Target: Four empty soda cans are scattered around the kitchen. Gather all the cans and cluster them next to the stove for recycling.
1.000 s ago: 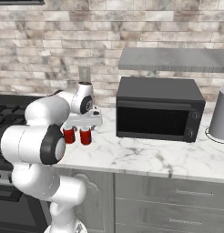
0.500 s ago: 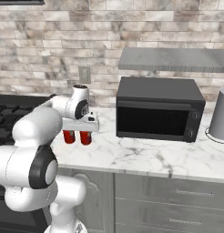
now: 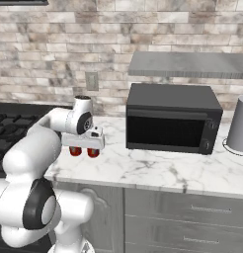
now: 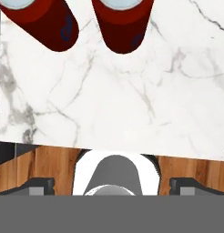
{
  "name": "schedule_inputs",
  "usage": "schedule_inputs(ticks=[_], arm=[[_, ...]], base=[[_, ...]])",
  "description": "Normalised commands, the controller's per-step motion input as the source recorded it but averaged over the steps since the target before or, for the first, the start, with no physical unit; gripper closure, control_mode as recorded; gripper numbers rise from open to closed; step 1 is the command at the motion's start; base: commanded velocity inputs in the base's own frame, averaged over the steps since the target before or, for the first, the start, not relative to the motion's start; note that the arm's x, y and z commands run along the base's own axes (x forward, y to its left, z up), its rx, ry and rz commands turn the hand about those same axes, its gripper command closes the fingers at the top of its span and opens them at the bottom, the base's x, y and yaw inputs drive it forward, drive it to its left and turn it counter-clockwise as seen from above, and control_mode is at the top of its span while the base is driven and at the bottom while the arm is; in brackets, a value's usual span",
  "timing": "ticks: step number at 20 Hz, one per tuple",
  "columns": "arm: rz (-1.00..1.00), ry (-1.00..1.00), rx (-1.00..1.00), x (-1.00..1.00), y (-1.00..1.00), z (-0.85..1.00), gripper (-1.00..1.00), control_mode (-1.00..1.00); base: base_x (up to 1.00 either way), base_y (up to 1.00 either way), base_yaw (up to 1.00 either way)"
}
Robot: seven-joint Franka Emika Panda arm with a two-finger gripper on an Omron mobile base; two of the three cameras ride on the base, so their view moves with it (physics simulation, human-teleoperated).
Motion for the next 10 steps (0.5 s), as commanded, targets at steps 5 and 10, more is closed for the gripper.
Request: schedule_inputs(ticks=[5,10], arm=[[0.0,0.0,0.0,0.0,0.0,0.0,-1.0,1.0],[0.0,0.0,0.0,0.0,0.0,0.0,-1.0,1.0]], base=[[-0.05,0.02,0.0],[-0.49,-0.08,-0.08]])
